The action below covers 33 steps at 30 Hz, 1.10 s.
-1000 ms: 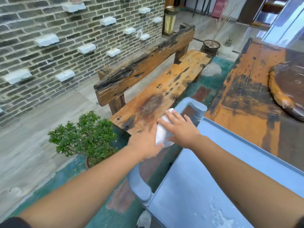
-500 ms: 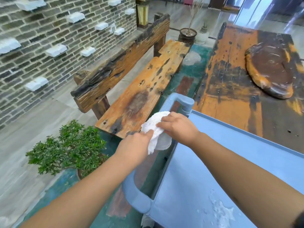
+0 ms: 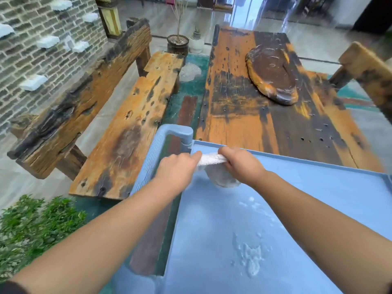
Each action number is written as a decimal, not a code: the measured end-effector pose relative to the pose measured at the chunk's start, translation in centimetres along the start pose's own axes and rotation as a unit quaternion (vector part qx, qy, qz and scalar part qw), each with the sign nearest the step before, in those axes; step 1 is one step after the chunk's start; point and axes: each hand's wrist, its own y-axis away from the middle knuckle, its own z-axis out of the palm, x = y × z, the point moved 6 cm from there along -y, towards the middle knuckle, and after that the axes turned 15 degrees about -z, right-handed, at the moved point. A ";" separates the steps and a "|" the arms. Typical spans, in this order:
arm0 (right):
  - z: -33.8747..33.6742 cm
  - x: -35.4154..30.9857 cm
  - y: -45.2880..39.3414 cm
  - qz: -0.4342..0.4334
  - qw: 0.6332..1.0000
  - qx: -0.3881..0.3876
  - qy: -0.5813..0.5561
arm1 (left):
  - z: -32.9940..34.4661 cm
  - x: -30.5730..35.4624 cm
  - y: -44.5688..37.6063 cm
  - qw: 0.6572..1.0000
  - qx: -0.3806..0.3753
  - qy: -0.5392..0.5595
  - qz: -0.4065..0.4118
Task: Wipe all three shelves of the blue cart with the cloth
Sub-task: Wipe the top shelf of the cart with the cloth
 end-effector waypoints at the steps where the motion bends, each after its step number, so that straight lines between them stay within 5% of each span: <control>1: 0.0 1.0 0.3 0.019 1.000 0.001 0.001 | 0.5 0.6 -1.2 1.000 0.003 0.003 0.006; 4: 0.0 4.1 0.6 0.066 0.997 0.030 0.007 | 1.8 2.4 -5.1 0.999 0.026 0.019 0.013; 9: 1.9 7.0 -0.2 0.103 0.970 0.195 -0.102 | 6.7 3.9 -8.0 0.991 0.038 0.128 0.007; 11: 5.9 7.3 -0.9 0.110 0.978 0.128 -0.122 | 10.8 4.0 -7.7 0.993 -0.030 0.118 0.006; 14: 12.9 7.3 -0.5 0.148 0.981 -0.079 -0.102 | 15.8 4.0 -5.8 0.992 -0.107 0.038 0.051; 19: 12.2 7.7 -2.0 0.259 0.963 0.055 -0.050 | 16.8 1.0 -2.7 0.996 -0.060 0.062 -0.027; 22: 13.5 7.0 -4.3 0.247 0.968 -0.001 -0.044 | 17.7 -0.3 -0.4 0.990 -0.081 0.062 -0.095; 26: 15.8 6.6 -6.6 0.257 0.962 -0.076 -0.044 | 18.4 0.4 0.7 0.987 -0.125 0.088 -0.053; 33: 16.5 6.5 -6.7 0.215 0.972 -0.091 0.007 | 18.0 0.7 0.3 0.989 -0.094 0.109 -0.016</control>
